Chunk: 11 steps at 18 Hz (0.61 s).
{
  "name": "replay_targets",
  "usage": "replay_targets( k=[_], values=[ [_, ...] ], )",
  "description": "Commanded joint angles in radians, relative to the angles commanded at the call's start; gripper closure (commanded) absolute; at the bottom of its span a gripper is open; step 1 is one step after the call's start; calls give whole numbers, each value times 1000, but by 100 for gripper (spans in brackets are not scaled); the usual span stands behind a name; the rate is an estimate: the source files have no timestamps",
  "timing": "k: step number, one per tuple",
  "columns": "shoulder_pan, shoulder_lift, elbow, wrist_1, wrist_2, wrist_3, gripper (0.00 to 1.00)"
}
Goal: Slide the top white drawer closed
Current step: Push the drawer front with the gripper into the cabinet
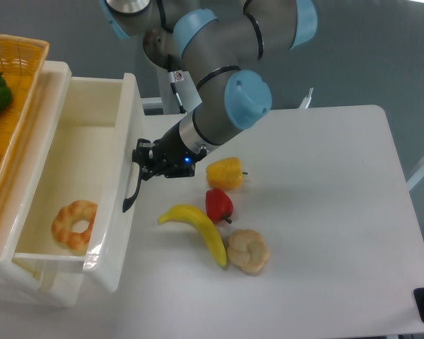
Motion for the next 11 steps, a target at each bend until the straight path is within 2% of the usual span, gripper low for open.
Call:
replay_targets(
  k=[11],
  values=[
    [-92,-25,-2,41,-6,-74,100]
  ],
)
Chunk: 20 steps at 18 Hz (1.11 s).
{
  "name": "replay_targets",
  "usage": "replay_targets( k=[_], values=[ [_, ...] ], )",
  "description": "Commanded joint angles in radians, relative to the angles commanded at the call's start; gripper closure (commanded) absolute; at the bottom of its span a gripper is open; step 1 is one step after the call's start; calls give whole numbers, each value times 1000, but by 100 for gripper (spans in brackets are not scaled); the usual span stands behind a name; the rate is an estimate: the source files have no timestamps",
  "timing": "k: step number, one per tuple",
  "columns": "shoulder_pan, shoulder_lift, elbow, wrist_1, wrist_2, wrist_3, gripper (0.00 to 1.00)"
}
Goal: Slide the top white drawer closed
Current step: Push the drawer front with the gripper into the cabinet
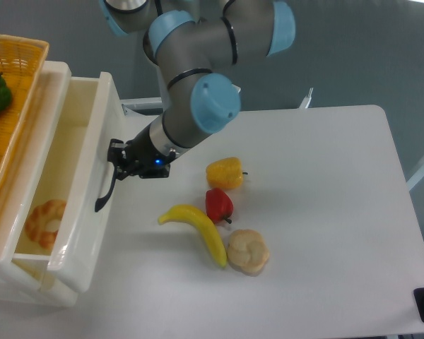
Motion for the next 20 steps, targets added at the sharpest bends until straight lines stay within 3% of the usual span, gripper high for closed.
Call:
replay_targets(
  k=[20],
  values=[
    [-84,2,-20,17,-2,-31,100]
  ],
)
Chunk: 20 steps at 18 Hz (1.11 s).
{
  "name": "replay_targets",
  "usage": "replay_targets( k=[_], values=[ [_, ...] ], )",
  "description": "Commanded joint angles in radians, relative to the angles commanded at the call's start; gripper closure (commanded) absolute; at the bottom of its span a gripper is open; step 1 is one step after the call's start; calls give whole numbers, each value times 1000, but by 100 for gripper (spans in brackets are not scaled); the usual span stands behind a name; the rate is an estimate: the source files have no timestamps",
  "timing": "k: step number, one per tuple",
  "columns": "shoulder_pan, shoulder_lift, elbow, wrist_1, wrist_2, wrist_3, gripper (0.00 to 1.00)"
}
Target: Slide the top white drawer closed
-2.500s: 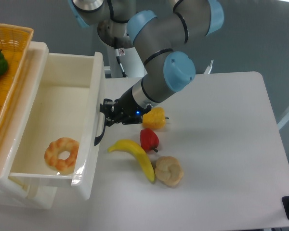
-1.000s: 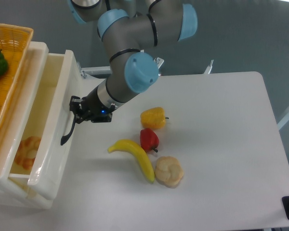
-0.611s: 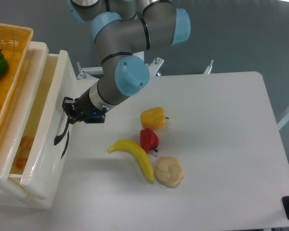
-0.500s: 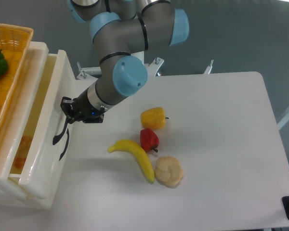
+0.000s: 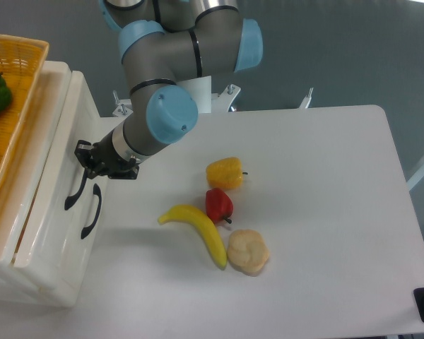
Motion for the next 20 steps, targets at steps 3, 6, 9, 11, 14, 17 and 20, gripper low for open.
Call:
replay_targets(
  k=[3,6,9,11,14,17,20],
  values=[
    [-14,0,3,8,0,0,100],
    [-14,-5,5,15,0,-8,100],
    [-8,-11,17,18,2,0,98],
    [12,-11,20,53,11,3,85],
    [76,-11,23,115,15,21,67],
    [155,-11,38,161,69,78,48],
    [210,-23,80,167,100,90,42]
  ],
)
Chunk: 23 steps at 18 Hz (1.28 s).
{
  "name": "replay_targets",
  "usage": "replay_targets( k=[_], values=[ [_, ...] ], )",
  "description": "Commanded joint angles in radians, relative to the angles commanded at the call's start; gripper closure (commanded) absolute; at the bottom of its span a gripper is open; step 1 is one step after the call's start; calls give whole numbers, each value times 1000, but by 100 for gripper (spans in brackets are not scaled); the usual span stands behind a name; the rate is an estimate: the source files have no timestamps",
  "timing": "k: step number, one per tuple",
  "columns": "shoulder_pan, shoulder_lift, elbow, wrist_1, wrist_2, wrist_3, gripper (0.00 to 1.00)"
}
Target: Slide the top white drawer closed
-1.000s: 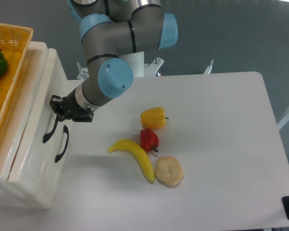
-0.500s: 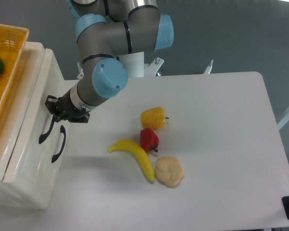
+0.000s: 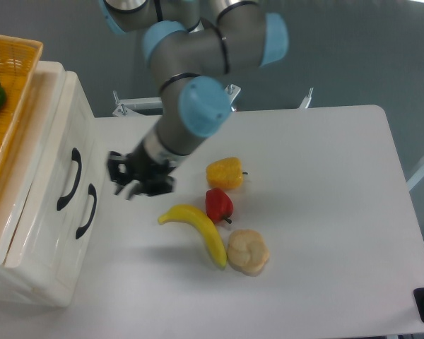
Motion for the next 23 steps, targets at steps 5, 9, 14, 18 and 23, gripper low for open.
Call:
replay_targets(
  k=[5,9,14,18,23],
  values=[
    [63,-41,38,34,118,122,0],
    [115,-63,42,89,187,198,0],
    [146,-112,42,176,285,326,0],
    [178,-185,54,213,400,532,0],
    [249,-252,95,224,486,663,0]
  ],
)
